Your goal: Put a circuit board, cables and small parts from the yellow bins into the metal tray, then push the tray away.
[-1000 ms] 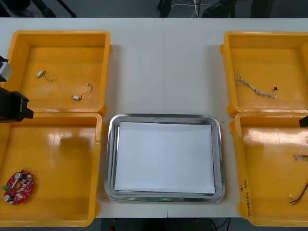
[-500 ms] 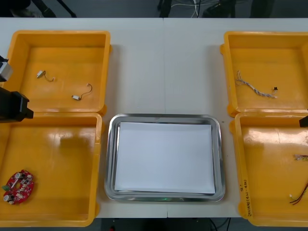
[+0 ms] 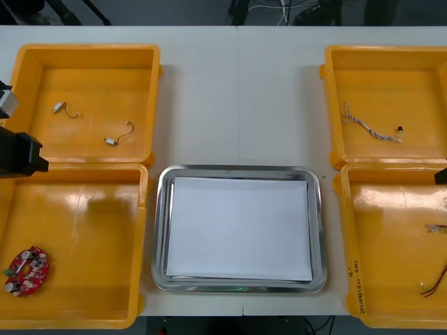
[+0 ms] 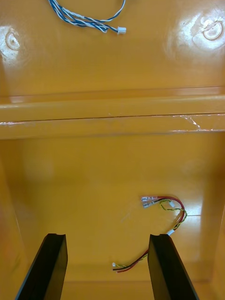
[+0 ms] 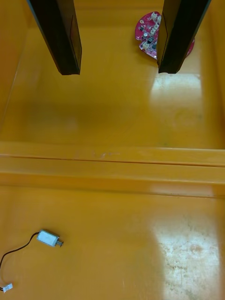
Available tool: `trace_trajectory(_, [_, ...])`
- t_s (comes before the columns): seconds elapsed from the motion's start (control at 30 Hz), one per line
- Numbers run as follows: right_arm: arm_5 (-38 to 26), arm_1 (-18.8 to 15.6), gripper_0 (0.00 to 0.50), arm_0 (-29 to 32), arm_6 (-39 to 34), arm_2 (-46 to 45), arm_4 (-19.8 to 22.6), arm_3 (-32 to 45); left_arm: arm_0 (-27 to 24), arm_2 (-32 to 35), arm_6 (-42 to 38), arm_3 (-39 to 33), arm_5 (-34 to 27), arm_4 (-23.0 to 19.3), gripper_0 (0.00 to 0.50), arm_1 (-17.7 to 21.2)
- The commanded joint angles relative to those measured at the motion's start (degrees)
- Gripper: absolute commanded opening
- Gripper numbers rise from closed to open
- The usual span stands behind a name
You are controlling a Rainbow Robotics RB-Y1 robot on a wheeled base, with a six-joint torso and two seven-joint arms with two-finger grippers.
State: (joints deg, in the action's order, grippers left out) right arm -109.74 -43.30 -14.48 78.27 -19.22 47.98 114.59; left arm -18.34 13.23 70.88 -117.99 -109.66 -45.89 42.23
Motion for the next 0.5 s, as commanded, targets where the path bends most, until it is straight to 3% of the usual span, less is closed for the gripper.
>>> trace_trajectory(0.03, [-0.26,-2.14,0.500,0.41,-1.01,-0.99,-0.52,1.87,0.41,0.48,6.99,-1.45,-0.34,0.45,0.470,2.33])
trace_trajectory(0.5, [-0.26,-2.14,0.500,0.41,-1.01,-0.99,-0.52,1.87,0.41,0.48,6.99,-1.45,-0.34,0.45,0.470,2.33])
